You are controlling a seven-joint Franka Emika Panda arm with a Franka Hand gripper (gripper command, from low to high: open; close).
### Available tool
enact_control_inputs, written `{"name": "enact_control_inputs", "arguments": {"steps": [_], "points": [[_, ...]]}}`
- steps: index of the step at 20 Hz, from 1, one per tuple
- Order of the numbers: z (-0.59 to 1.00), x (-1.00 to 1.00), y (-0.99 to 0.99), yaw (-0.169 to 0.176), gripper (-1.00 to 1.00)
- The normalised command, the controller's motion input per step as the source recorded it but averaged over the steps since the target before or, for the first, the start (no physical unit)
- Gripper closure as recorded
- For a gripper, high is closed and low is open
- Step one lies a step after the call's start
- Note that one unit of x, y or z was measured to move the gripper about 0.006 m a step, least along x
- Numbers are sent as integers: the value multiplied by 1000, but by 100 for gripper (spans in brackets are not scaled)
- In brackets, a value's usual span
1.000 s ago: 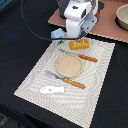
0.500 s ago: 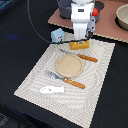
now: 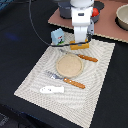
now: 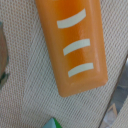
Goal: Interact with the objects in diverse but meaningful ways.
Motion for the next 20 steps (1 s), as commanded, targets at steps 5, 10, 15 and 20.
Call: {"name": "enact_control_inputs", "arguments": {"steps": [5, 10, 15, 20], "points": [[-176, 51, 9, 57, -100], [-118, 130, 17, 52, -100], [-23, 347, 0, 20, -100], [0, 403, 0, 5, -100]]}}
